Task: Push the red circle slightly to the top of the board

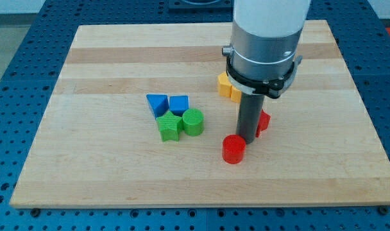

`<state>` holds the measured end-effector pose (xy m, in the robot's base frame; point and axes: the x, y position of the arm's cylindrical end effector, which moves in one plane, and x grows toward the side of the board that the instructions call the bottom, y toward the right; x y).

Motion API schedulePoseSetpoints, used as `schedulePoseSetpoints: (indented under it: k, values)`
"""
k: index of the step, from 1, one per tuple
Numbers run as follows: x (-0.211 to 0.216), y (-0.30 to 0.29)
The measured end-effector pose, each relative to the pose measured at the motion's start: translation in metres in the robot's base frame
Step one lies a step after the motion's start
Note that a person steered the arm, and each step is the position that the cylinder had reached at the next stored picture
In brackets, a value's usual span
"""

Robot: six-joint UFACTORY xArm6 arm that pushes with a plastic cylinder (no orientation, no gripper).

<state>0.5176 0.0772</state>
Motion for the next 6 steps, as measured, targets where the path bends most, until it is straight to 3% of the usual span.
schedulePoseSetpoints:
  k: [1, 2, 3, 6]
  values:
    - [0.017, 0.049]
    - [-0.006, 0.058]
    - [-0.035, 0.022]
    - [-0.042, -0.041]
